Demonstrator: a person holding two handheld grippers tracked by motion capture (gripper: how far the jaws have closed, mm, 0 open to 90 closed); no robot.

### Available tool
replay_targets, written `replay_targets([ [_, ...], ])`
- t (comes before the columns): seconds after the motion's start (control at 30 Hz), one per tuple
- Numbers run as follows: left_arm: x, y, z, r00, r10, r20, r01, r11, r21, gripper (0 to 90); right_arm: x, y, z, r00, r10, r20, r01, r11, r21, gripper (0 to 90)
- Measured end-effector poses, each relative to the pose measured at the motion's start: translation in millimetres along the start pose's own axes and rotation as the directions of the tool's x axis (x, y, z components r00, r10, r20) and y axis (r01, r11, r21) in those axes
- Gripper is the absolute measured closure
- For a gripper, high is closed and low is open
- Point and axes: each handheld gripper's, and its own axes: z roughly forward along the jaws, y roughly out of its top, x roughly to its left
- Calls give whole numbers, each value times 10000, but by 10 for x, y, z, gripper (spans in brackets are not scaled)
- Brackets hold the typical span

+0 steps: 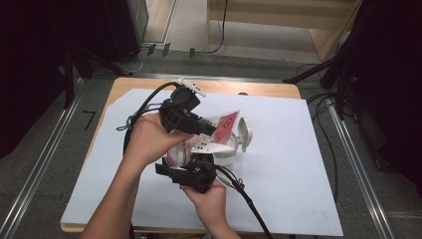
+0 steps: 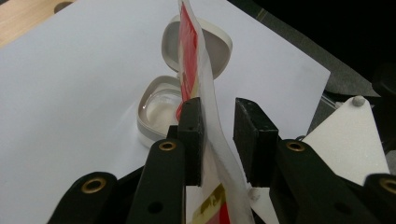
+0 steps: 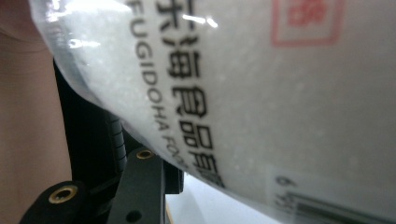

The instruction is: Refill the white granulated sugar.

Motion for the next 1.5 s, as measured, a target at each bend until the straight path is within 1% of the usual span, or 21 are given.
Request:
replay_targets([
  [0.07,-5,5,0,10000,-4,-54,3,10000,-78,734,-8,7,-2,10000,-3,1,3,10000,-1,623],
  [0.2,-5,9,15,9995,78,-310,-82,9999,-125,738,-59,28,10,10000,24,-75,-23,10000,60,623],
  [0.27,-1,9,20,9993,85,-357,-90,9998,-150,738,-86,31,20,9999,-82,-62,82,10000,44,623],
  [0.3,2,9,21,9993,83,-365,-89,9998,-161,738,-89,33,22,10000,-57,-62,58,10000,51,622],
  [0.47,14,11,38,9995,-3,-317,-7,9995,-308,739,-106,38,27,10000,-44,-7,44,10000,-21,622],
  [0.63,17,22,37,9997,6,-258,-17,9990,-437,733,-96,55,-1,9999,48,-111,-49,10000,-25,621],
  [0.73,27,26,39,9998,-10,-218,2,9993,-383,732,-100,59,-12,9999,-9,-124,9,10000,-1,622],
  [0.9,46,40,58,9998,-116,-187,107,9989,-463,731,-117,71,-13,9998,129,-151,-129,9999,4,622],
  [1.07,66,60,87,9998,-82,-180,75,9992,-380,731,-148,80,-15,9995,273,-177,-273,9996,26,622],
  [1.1,66,62,93,9998,-135,-173,128,9991,-414,731,-154,80,-17,9995,265,-159,-265,9996,32,622],
  [1.17,68,68,98,9998,-123,-178,116,9992,-387,731,-167,81,-16,9997,208,-159,-209,9998,-9,622],
  [1.3,59,70,108,9997,-122,-208,113,9991,-409,731,-176,79,-17,9995,267,-161,-268,9996,-41,622],
  [1.37,58,73,107,9998,-5,-196,-3,9992,-405,731,-174,77,-20,9994,290,-164,-291,9996,-53,622],
  [1.43,51,77,106,9998,-58,-183,51,9991,-427,730,-173,78,-24,9995,273,-166,-274,9996,-71,622],
  [1.5,47,83,109,9998,-27,-190,18,9989,-464,730,-172,81,-33,9995,264,-143,-265,9996,-78,622],
])
